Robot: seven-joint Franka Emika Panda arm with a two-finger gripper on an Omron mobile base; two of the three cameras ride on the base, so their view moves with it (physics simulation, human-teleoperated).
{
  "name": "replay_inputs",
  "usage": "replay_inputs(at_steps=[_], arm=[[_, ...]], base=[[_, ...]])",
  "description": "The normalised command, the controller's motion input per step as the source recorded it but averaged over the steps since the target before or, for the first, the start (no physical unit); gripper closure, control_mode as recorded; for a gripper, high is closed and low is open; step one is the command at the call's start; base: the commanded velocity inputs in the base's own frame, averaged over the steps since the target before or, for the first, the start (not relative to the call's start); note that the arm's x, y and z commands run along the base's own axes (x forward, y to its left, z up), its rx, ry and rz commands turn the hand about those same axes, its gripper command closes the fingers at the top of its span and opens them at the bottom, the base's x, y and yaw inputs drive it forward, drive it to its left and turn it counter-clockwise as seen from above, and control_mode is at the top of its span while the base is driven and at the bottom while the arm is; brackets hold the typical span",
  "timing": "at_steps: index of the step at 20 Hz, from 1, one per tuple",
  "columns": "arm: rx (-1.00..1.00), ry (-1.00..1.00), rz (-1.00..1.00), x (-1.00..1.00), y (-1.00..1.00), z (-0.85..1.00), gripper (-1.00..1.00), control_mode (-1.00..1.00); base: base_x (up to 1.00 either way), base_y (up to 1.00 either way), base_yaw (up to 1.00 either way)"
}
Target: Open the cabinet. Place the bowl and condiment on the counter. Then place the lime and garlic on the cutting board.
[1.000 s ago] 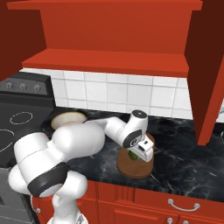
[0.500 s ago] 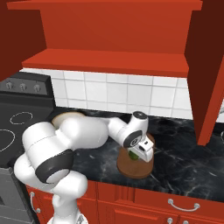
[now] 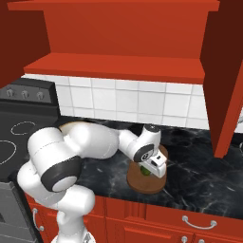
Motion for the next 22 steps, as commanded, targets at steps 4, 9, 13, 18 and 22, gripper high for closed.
replay_inputs(at_steps=[4, 9, 13, 18, 22], arm=[[-0.02, 0.00, 0.00, 0.00, 0.00, -0.17, 1.00, -1.00], [-0.02, 0.00, 0.00, 0.02, 0.00, -0.24, 1.00, -1.00], [-0.05, 0.00, 0.00, 0.04, 0.00, -0.29, -1.00, -1.00], [-0.01, 0.00, 0.00, -0.11, 0.00, 0.01, -1.00, -1.00], [0.00, 0.00, 0.00, -0.20, 0.00, 0.18, -1.00, -1.00]], base=[[0.00, 0.00, 0.00], [0.00, 0.00, 0.00], [0.00, 0.00, 0.00], [0.00, 0.00, 0.00], [0.00, 0.00, 0.00]])
